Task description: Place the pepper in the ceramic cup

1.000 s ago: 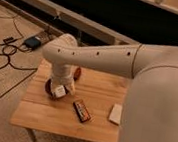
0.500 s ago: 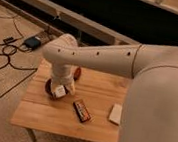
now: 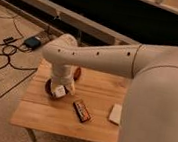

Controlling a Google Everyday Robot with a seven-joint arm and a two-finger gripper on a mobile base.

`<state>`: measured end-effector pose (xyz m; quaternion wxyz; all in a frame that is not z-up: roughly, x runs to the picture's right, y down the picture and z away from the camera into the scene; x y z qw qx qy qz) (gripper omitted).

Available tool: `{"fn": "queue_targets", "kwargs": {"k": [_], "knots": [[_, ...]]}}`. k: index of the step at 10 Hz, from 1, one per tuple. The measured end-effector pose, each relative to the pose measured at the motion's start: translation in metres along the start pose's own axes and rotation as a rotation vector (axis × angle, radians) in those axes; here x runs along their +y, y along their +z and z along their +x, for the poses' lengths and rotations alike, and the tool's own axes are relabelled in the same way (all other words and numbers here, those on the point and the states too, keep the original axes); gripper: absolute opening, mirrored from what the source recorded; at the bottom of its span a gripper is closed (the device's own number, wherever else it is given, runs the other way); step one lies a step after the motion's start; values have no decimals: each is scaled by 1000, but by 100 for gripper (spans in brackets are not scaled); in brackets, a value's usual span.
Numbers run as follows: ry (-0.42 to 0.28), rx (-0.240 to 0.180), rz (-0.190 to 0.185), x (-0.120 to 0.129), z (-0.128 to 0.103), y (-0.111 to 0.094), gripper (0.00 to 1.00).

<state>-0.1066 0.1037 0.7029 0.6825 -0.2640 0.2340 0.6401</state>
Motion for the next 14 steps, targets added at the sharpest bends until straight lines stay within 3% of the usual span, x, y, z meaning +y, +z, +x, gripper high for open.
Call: {"fn": "queue_targets", "kwargs": {"k": [12, 14], "knots": [[1, 0, -1, 0, -1, 0, 65], [18, -16, -6, -7, -13, 3, 65]]}}
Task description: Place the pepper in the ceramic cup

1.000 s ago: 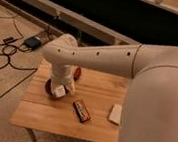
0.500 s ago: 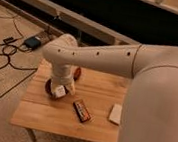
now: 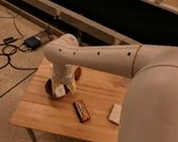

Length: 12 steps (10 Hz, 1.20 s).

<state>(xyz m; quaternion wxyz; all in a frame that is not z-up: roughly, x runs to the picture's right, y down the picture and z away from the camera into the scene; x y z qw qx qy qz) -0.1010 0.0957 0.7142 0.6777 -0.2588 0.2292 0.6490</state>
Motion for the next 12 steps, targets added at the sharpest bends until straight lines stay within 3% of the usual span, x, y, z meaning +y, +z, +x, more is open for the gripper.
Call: {"fn": "queue_targets", "kwargs": {"k": [5, 9, 12], "knots": [[23, -32, -29, -32, -53, 24, 65], [53, -39, 12, -67, -110, 52, 65], [69, -55, 35, -71, -148, 70, 65]]}}
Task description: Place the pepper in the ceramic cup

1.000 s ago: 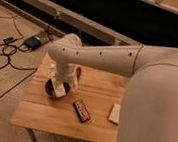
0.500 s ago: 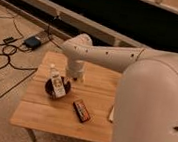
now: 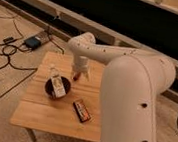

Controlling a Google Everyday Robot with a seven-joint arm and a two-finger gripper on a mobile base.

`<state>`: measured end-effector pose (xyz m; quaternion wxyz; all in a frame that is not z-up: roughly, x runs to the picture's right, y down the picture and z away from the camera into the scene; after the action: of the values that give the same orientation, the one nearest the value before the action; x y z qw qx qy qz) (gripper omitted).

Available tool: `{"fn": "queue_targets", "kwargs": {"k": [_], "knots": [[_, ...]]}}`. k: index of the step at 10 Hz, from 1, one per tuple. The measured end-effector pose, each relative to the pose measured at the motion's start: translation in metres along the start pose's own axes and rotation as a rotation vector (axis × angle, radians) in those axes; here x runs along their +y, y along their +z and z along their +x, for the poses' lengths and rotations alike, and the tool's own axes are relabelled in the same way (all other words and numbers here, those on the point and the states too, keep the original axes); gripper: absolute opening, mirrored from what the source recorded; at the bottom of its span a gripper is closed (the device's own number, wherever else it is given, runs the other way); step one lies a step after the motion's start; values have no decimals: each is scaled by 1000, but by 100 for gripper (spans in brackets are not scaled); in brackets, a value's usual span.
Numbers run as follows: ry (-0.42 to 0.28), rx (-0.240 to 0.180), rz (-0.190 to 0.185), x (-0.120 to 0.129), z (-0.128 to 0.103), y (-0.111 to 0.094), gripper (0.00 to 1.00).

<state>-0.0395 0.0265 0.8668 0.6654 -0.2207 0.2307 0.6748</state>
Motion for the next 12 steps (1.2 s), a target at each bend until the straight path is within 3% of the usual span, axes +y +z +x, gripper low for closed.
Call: {"fn": "queue_targets", "kwargs": {"k": [5, 9, 12], "knots": [[8, -49, 1, 15, -47, 29, 65], [26, -39, 13, 19, -69, 52, 65], [22, -35, 0, 24, -86, 68, 65]]}}
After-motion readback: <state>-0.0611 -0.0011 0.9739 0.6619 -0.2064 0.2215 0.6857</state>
